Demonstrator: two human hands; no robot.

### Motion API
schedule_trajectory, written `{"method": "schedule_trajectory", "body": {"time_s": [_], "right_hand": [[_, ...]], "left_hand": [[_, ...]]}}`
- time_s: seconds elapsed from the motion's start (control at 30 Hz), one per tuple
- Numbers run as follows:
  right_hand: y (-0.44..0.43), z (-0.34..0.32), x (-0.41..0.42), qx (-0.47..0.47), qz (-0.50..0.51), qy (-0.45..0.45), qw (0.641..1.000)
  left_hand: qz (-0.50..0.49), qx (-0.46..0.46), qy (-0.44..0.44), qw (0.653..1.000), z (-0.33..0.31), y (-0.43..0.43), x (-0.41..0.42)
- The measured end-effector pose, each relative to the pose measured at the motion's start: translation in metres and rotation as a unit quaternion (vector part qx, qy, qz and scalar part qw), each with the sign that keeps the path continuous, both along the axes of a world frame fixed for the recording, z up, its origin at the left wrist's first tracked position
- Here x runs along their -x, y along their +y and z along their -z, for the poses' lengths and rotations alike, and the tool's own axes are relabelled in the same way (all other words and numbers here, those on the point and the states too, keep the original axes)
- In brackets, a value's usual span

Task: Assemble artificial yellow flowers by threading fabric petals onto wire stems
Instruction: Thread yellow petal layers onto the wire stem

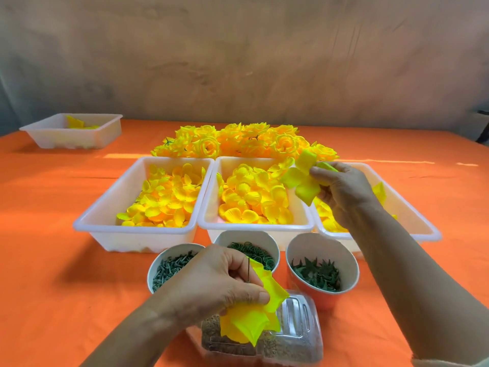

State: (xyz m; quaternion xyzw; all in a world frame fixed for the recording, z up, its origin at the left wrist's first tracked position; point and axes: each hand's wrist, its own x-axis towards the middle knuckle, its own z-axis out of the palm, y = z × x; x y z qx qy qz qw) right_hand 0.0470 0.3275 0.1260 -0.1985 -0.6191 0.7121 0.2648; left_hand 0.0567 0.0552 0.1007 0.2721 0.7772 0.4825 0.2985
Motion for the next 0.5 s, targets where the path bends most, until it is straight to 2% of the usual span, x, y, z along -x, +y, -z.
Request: {"method": "schedule_trajectory", "body": {"time_s": [0.17,0.27,0.4,0.5], "right_hand": [[-0.047,-0.002,-0.028,0.078,-0.107,0.031,0.991],[-0.066,-0.005,-0.041,0.099,-0.154,0.034,0.983],[-0.080,-0.007,-0.053,0.055,-0.170,0.020,0.984],[-0.090,-0.011,-0.058,-0.009,-0.160,0.068,0.985]], "left_hand": [[0.041,0.004,-0.005,0.999,-0.009,-0.004,0.001],[0.060,-0.021,-0.035,0.997,-0.016,-0.010,0.001],[0.012,-0.086,-0.038,0.996,-0.027,-0.023,0.005],[-0.042,-0.178,-0.115,0.976,-0.033,-0.025,0.010]]}}
